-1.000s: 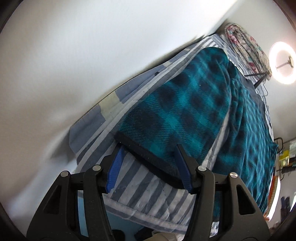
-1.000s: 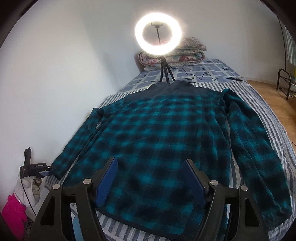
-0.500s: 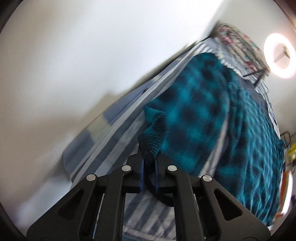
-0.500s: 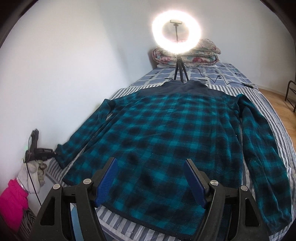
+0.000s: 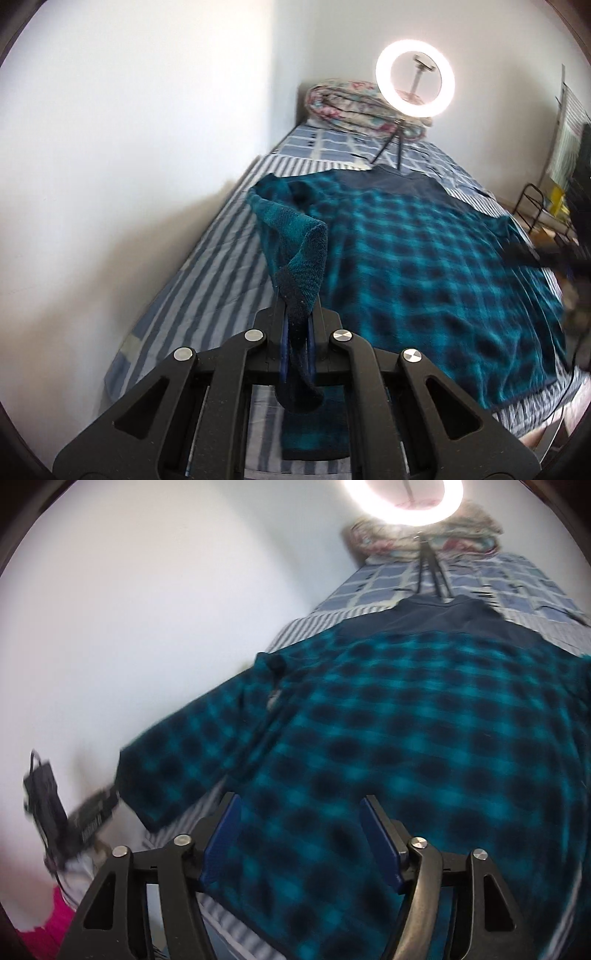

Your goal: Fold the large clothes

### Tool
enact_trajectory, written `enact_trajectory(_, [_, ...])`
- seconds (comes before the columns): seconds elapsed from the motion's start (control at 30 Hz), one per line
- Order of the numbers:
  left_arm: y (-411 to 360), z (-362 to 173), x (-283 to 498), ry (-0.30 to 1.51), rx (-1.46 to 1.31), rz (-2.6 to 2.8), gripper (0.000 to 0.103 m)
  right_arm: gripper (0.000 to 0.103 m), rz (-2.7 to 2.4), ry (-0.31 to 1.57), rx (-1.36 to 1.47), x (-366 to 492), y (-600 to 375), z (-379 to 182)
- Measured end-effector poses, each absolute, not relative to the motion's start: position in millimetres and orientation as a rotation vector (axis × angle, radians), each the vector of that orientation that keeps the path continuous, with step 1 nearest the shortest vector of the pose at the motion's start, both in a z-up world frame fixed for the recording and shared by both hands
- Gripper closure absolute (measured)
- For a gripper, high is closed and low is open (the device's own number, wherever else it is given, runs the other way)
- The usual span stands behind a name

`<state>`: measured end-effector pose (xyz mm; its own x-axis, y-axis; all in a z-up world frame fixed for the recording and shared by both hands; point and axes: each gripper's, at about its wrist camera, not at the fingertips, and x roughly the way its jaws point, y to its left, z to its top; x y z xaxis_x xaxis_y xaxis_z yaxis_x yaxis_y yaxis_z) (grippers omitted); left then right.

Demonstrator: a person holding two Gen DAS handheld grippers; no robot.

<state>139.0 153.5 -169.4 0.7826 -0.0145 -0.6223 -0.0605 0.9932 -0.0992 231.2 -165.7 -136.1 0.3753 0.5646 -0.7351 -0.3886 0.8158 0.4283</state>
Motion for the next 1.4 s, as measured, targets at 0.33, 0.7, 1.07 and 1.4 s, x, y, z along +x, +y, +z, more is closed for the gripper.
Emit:
enact_trajectory(0.33, [130, -184, 141, 0.682, -0.067, -0.044, 0.098, 0.052, 0.755, 1.076, 0.117, 358, -21, -126])
enact_trajectory(0.7, [142, -182, 152, 0.685, -0.110, -0.063, 0.098, 0.060, 0.777, 1.170, -0.057, 413, 98, -168])
enact_trajectory(1.07, [121, -183, 150, 0.691, -0.057, -0.108, 0.098, 0.047, 0.721, 1.243, -0.134, 434, 139, -208])
enact_trajectory(1.4, [119, -185, 141, 0.694, 0.033, -0.089, 0.098, 0.101, 0.696, 1.189, -0.047, 446, 120, -202])
